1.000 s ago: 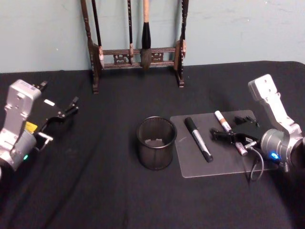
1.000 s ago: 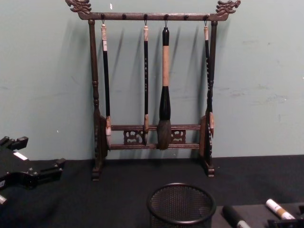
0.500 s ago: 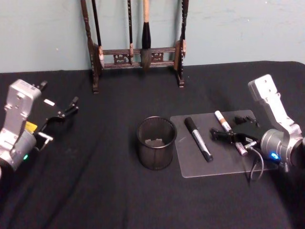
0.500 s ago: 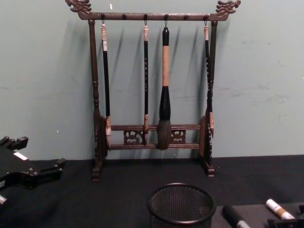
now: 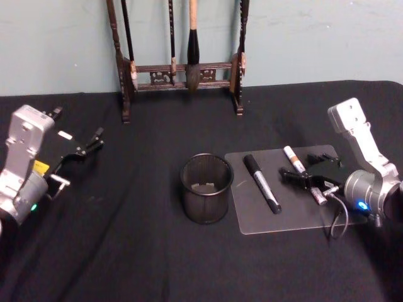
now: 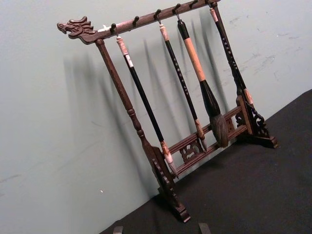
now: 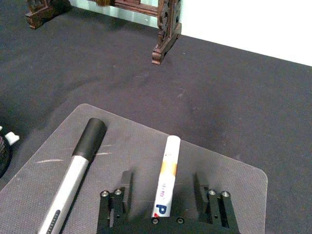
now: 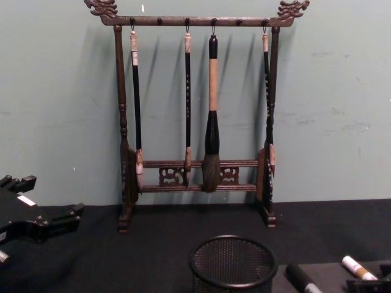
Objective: Pick up the water-based marker from the table and place it into the pen holder.
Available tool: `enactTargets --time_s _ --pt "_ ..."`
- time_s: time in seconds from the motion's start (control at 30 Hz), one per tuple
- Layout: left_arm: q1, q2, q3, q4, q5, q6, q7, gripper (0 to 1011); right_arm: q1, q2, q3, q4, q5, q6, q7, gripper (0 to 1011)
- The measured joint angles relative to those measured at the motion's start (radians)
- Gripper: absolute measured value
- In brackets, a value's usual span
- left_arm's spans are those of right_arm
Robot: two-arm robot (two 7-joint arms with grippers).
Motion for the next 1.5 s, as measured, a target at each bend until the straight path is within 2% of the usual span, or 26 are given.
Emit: enactTargets --time_s 0.27,0.3,0.4,0.47,0.5,0.77,0.97,1.17,1.3,1.5 --pt "0.0 0.0 0.0 0.0 0.0 0.0 0.0 1001 0.001 0.001 -0.001 0.0 0.001 0.0 -0.001 650" --pt "0.0 0.0 0.0 0.0 0.0 0.0 0.0 1001 0.001 0.001 -0.001 0.0 0.001 0.0 -0.001 579" --pt "0.0 0.0 0.0 0.0 0.0 0.0 0.0 1001 0.001 0.001 -0.001 0.0 0.002 0.0 -0.001 478" --pt "0.0 0.0 0.0 0.0 0.0 0.0 0.0 1001 0.001 0.001 -0.001 0.0 0.002 0.0 -0.001 447" --pt "0.0 0.0 0.0 0.0 0.0 0.0 0.0 1001 0.001 0.001 -0.001 0.0 0.002 0.0 -0.001 375" --pt "0.0 0.0 0.0 0.0 0.0 0.0 0.0 1001 0.001 0.001 -0.001 0.0 0.003 0.0 -0.001 168" --pt "0.0 0.0 0.0 0.0 0.0 0.0 0.0 1001 -0.002 0.0 0.003 -0.002 0.002 -0.001 0.002 161" --pt "0.0 0.0 0.0 0.0 0.0 0.0 0.0 1001 -0.016 -0.006 0.025 -0.032 -0.003 -0.025 0.016 161" --pt "0.0 0.0 0.0 0.0 0.0 0.0 0.0 1001 -0.028 -0.013 0.045 -0.061 -0.008 -0.066 0.02 161" --pt "0.0 0.0 0.0 0.0 0.0 0.0 0.0 1001 -0.049 -0.036 0.078 -0.103 -0.01 -0.217 0.04 161"
